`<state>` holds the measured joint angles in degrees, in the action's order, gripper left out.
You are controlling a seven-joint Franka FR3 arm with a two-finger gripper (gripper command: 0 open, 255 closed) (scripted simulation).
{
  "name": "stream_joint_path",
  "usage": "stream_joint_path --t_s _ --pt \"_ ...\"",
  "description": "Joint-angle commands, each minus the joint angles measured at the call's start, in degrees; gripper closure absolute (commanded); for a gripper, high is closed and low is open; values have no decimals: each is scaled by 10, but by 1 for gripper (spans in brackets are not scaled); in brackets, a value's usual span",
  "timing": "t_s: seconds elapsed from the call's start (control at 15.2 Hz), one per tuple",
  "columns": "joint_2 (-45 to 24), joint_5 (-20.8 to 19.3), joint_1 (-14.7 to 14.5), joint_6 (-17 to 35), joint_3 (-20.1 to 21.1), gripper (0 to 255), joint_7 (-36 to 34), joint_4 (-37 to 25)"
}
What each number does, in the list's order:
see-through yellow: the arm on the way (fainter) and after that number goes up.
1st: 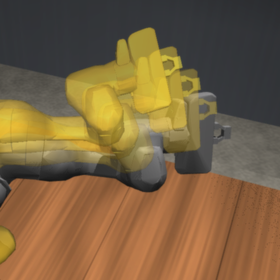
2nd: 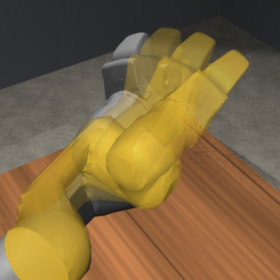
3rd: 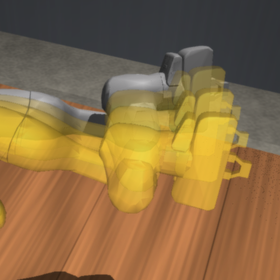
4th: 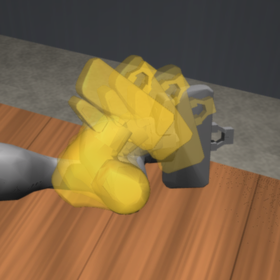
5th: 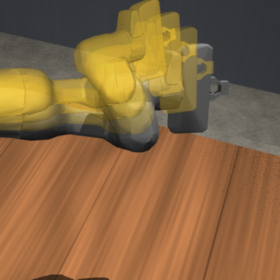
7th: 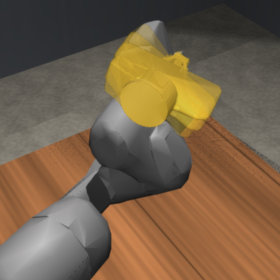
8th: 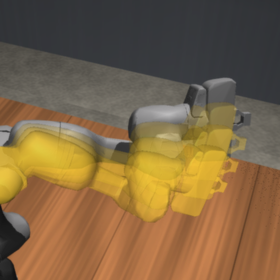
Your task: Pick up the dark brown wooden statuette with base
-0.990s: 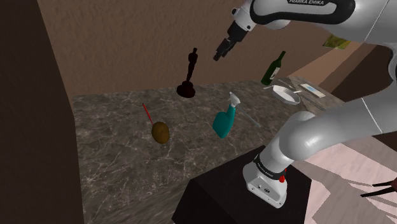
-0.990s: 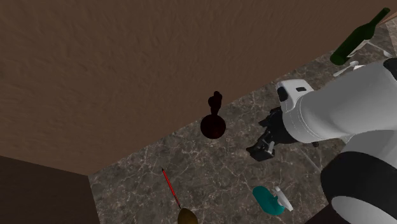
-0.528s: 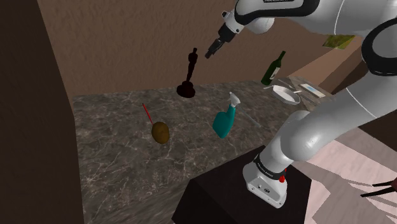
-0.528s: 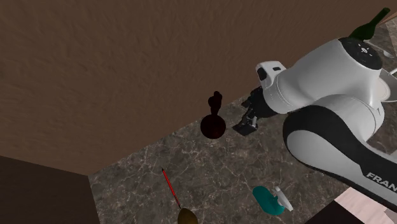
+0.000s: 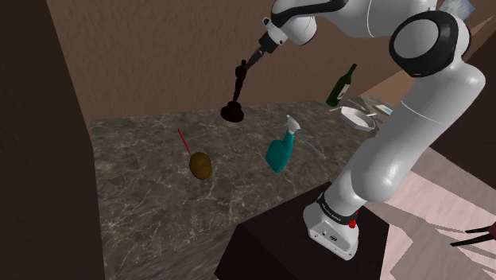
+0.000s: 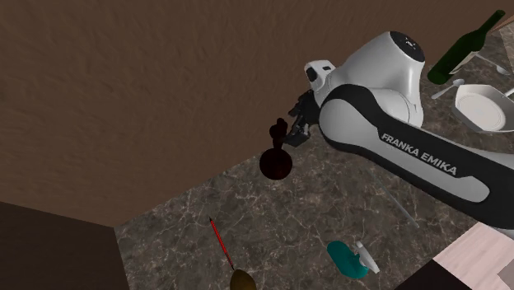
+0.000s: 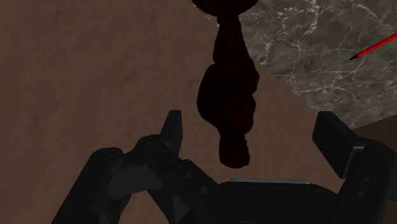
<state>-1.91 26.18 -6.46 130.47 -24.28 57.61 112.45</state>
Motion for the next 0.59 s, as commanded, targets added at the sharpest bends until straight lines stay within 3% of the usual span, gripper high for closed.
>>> stream_joint_path --t_s 0.0,0.53 --pt "-32 31 4 -6 -1 0 32 -32" --pt "-52 63 6 37 5 0 66 0"
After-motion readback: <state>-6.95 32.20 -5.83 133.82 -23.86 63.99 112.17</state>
